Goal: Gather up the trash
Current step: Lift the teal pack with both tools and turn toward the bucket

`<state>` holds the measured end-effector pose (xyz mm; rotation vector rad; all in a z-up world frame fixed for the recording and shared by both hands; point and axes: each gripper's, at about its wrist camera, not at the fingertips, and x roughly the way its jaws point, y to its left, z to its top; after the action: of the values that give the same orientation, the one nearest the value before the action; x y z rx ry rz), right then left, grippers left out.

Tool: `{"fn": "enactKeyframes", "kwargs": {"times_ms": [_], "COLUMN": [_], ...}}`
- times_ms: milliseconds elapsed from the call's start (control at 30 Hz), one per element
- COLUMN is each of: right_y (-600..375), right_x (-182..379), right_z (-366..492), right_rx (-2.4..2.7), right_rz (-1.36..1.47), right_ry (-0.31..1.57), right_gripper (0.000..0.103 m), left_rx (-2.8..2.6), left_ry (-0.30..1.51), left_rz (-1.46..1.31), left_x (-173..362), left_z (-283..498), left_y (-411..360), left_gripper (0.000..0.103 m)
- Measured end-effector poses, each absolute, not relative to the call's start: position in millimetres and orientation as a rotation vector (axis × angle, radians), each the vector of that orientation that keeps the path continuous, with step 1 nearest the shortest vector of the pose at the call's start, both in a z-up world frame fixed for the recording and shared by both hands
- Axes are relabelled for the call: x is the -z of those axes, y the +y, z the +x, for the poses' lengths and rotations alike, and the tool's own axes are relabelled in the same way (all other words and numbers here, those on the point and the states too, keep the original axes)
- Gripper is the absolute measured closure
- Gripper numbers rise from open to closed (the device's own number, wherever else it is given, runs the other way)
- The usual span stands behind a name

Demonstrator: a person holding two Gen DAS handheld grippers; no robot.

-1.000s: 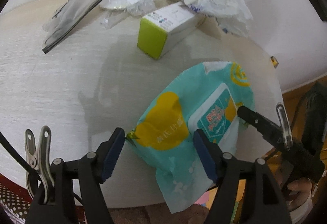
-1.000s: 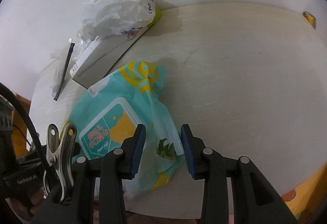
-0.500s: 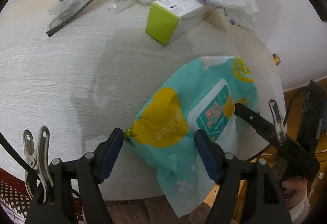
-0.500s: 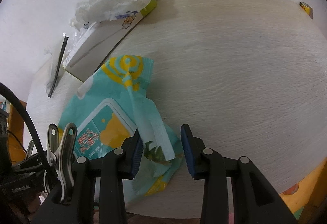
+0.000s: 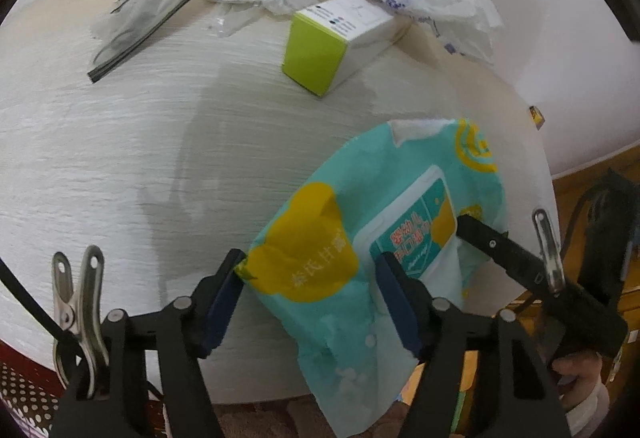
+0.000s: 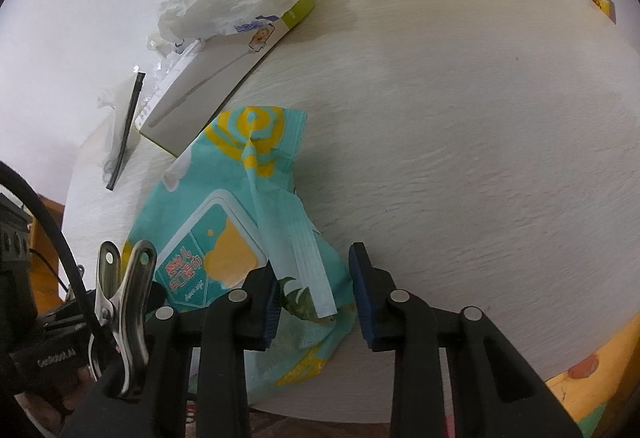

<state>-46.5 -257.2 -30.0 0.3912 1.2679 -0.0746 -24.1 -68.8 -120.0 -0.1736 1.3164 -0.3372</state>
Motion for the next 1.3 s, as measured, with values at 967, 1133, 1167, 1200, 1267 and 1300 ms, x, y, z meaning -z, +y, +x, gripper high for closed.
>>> {"fn": "enactKeyframes", "kwargs": {"times_ms": [967,1133,1167,1200,1267,1300], "right_y": [-144.9,-112.9,-105.8,-97.7,-82.1,-76.9], "right_x": [-8.0,-13.2,-14.2,-15.5,-16.3,-16.7], "right_z": [-49.3,-46.7,-45.3,-44.8,-40.9,-39.0], "right_rx": [-0.048,-0.070,-0.075,-0.081,-0.091,-0.094], "right_rz": [0.386,0.375,0.372,0.369,0.362,0.359], "right_ry": [1.194,1.179,1.177,1.175,1.171,1.169], "right_gripper": [0.071,0.071,0.071,0.071,0.071,0.071], "left_rx": [0.259,0.247,0.246,0.243,0.235,0.232], "left_ry": [1.164,1.140,1.137,1.132,1.120,1.117], "left_rz": [-0.223,-0.237,-0.239,-0.242,-0.248,-0.250], "left_x": [50.3,37.7,36.0,33.9,29.2,27.8], "left_z": [-43.6,-52.5,-55.4,-56.8,-60.1,-61.4], "left_y": [47.5,83.9,90.8,97.7,114.0,119.5], "left_gripper": [0.036,0.036,0.036,0.036,0.036,0.036]}}
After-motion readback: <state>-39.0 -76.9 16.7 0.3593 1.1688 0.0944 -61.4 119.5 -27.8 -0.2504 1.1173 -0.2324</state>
